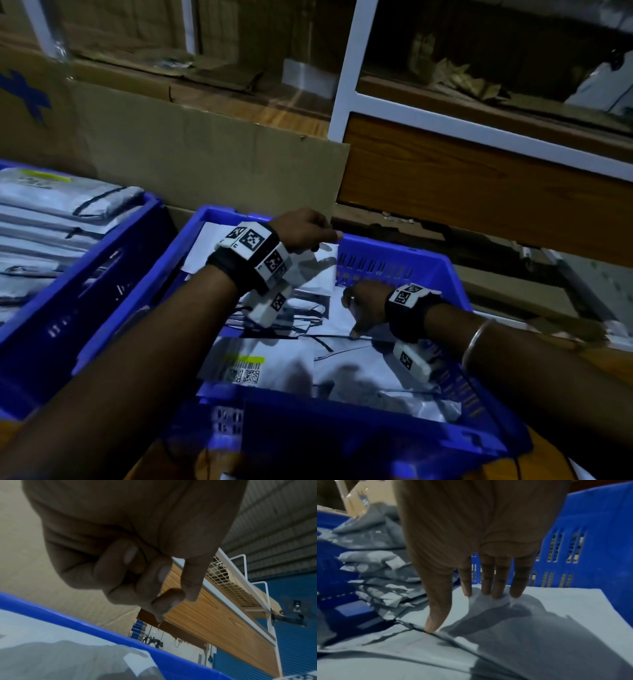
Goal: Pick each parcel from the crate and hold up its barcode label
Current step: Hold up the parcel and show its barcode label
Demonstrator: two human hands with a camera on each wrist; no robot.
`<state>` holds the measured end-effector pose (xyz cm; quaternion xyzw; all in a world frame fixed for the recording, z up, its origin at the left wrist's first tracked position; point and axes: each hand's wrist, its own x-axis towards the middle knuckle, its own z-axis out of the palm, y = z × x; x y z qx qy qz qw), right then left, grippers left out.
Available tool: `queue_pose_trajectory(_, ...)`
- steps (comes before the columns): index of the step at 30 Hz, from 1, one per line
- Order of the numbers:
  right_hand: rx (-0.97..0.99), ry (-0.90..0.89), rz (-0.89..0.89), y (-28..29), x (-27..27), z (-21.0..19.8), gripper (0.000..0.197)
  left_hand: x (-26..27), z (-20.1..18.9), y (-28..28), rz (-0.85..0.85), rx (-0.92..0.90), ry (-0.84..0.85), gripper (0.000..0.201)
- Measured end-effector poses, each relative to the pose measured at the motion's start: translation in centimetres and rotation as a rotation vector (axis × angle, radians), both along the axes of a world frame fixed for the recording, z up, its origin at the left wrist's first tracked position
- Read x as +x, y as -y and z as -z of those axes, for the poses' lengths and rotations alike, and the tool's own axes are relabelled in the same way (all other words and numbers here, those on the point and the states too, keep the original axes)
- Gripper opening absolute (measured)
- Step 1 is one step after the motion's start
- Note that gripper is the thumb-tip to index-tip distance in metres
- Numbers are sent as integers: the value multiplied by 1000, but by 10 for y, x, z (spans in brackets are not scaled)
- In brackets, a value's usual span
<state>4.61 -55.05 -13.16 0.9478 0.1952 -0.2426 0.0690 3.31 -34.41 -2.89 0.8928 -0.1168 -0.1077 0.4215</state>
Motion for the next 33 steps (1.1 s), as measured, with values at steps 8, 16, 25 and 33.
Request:
queue_pose_trajectory(8, 36, 70, 105, 10, 13, -3, 71, -3, 8, 1, 28, -61, -21, 37)
queue_pose_trajectory(16, -22, 58, 128, 11, 14, 1, 65, -6, 14, 5, 25, -101, -39, 35)
queue_pose_trajectory(25, 51, 90, 193, 18, 14, -1, 46, -8, 12, 6, 32, -55, -16, 37)
queue_pose_trajectory(33, 174, 122, 253, 33, 7, -46, 37, -8, 16, 7, 36, -25, -6, 37)
